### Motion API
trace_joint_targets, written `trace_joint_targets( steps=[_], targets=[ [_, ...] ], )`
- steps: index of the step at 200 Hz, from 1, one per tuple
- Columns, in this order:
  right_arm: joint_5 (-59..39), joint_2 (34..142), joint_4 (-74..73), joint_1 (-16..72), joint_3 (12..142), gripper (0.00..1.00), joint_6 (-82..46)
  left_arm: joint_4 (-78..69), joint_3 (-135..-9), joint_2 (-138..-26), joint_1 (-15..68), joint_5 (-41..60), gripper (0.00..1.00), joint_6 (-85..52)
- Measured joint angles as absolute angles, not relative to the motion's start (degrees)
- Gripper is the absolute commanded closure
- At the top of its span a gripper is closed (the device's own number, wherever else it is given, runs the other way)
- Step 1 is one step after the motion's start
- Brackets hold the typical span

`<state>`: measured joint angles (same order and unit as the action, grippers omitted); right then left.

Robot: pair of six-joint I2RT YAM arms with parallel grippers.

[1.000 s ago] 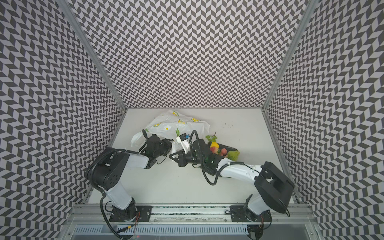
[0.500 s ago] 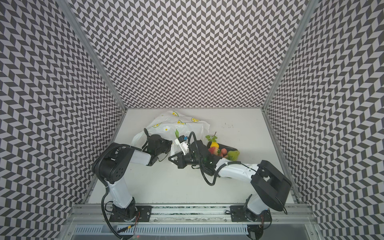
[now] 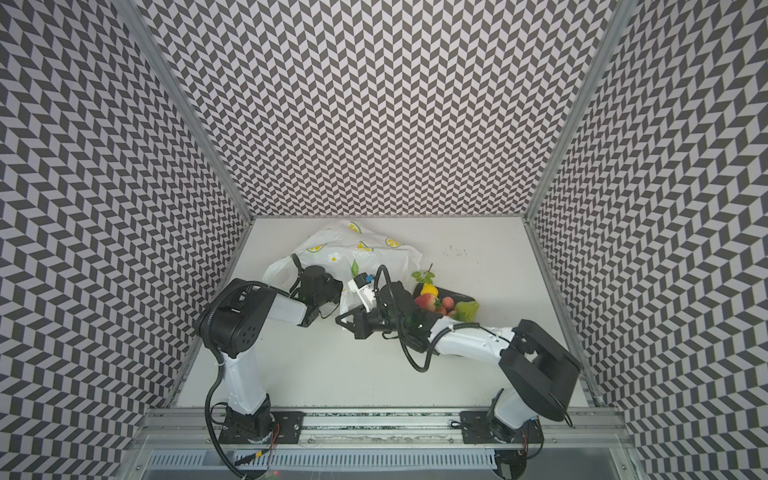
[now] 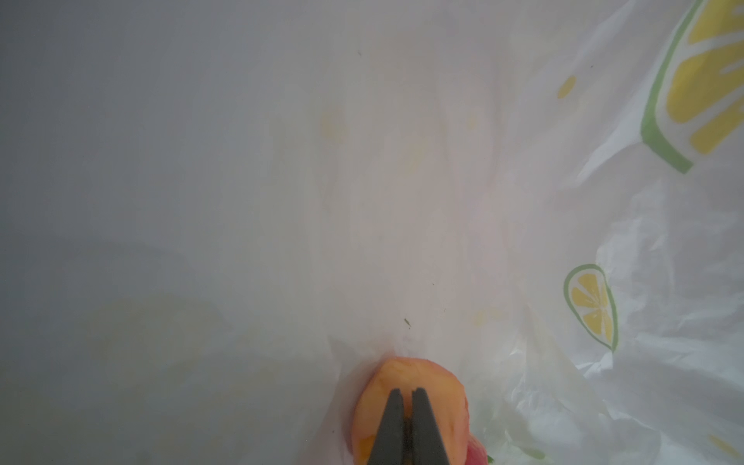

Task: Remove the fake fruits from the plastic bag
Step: 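Lower the left gripper onto the yellow-orange peach and close it, then lift the peach out of the bag with the left gripper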

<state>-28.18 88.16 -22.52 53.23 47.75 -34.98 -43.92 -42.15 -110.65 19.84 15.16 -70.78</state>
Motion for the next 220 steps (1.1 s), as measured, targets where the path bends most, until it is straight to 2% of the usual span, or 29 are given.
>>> trace_joint_targets(
  steps=[63, 171, 220],
  targets=[
    [-24.60, 88.16, -21.02, 52.86, 47.55, 1.00, -34.98, -41.04, -41.69, -106.59, 19.84, 14.17, 1.00, -69.06],
    [-21.74, 88.60, -21.17, 47.62, 46.78, 1.00, -34.92, -31.97, -26.65, -80.14, 19.07, 7.33, 1.00, -67.61],
    [-21.37, 91.29, -21.04, 46.74, 46.78, 1.00, -34.02, -20.23, -22.09, -61.10, 19.05, -0.23, 1.00, -67.11]
  ],
)
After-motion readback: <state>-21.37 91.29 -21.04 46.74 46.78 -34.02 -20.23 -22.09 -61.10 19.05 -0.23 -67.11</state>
